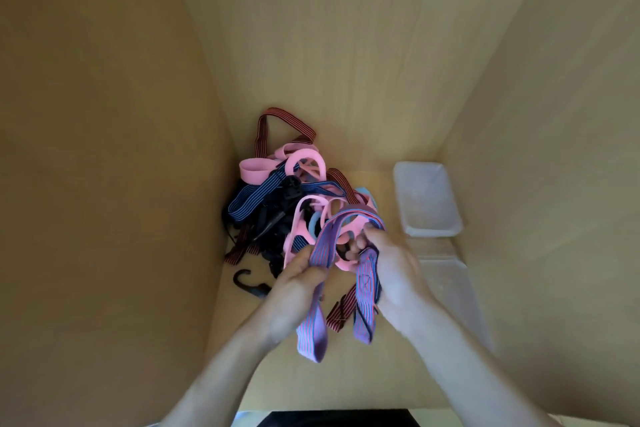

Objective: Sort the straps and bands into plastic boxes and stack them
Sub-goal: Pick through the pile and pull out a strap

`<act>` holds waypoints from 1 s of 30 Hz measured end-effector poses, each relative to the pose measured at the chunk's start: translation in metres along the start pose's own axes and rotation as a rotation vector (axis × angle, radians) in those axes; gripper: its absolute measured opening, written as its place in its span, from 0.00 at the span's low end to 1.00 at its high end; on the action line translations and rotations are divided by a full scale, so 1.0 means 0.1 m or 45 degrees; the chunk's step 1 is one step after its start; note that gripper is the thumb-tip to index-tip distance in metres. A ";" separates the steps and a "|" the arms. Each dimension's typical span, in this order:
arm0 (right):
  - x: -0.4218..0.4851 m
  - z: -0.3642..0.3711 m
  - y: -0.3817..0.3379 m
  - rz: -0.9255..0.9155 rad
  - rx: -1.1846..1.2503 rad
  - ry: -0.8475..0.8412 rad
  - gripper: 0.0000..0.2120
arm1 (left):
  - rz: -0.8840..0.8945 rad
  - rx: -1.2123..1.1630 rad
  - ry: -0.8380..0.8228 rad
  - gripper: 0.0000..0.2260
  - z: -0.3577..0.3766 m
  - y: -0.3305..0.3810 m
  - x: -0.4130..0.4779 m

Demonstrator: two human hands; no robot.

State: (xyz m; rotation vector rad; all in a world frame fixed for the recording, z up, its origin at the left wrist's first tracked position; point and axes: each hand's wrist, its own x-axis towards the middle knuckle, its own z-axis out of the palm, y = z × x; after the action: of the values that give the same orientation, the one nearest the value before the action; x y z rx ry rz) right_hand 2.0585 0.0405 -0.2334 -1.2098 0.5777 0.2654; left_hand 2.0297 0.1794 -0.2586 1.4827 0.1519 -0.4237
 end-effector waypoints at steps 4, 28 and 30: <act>-0.10 0.02 0.16 -0.246 -0.384 0.043 0.13 | 0.121 0.102 -0.248 0.17 0.02 -0.03 -0.05; -0.26 -0.98 1.22 -0.303 -1.375 -0.095 0.04 | 0.170 1.667 -0.214 0.13 -0.25 -0.86 -0.30; -0.28 -1.06 1.33 -0.339 -1.505 -0.090 0.05 | 0.203 1.826 -0.186 0.16 -0.20 -1.04 -0.31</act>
State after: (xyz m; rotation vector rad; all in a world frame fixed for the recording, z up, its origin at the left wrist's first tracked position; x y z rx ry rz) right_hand 1.9409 -0.0096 -0.3491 -2.3800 0.1433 0.4414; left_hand 1.9664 0.2014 -0.3459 2.8202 -0.5005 -0.5303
